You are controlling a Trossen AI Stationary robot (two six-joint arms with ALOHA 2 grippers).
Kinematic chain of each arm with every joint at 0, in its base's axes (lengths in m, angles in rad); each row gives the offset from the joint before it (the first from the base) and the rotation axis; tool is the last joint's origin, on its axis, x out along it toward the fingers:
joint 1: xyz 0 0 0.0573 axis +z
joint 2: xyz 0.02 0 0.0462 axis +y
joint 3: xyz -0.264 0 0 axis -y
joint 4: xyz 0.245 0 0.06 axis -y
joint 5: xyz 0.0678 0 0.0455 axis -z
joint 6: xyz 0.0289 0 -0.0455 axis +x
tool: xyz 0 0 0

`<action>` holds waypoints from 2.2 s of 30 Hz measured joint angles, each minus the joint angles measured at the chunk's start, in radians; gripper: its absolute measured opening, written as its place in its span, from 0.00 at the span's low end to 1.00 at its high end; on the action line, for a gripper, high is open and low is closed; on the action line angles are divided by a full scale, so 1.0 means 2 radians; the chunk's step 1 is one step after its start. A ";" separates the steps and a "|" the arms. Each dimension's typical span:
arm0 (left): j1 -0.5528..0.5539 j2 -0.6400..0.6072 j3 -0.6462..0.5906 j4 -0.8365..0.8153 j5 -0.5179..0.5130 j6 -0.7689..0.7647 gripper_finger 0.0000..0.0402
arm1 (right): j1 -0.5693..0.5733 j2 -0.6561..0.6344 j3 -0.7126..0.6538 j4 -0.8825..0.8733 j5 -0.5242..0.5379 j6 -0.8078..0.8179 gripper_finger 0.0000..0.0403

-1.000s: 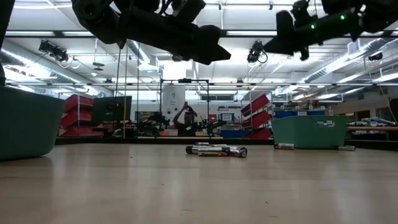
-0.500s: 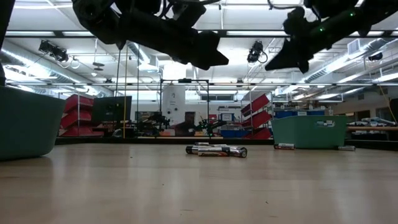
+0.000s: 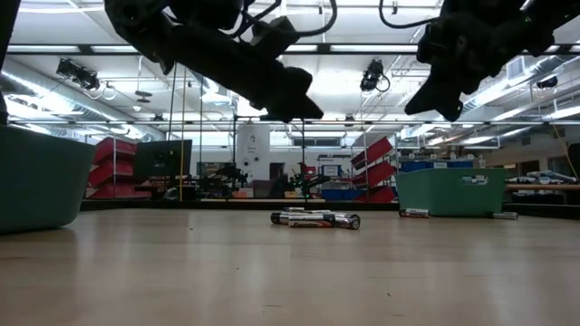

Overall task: Sort batteries
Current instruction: Put the black battery into the green bin

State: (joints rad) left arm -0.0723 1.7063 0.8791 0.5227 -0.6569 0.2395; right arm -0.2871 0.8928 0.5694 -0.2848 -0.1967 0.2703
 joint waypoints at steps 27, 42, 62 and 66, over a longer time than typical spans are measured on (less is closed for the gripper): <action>0.065 -0.002 0.000 -0.238 0.343 0.021 0.41 | 0.000 0.002 0.000 0.003 0.012 -0.017 0.00; 0.082 0.031 0.000 -0.220 0.373 0.069 0.41 | 0.002 0.002 0.000 0.002 0.025 -0.019 0.00; 0.109 0.031 0.000 -0.221 0.427 0.073 0.41 | 0.002 0.002 0.000 0.003 0.025 -0.023 0.00; 0.109 0.031 0.000 -0.220 0.427 0.070 0.41 | 0.002 0.002 0.000 0.003 0.025 -0.023 0.01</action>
State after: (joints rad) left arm 0.1452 1.7683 0.8787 0.0832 0.1963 0.3799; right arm -0.2833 0.8978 0.5690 -0.2787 -0.1463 0.2249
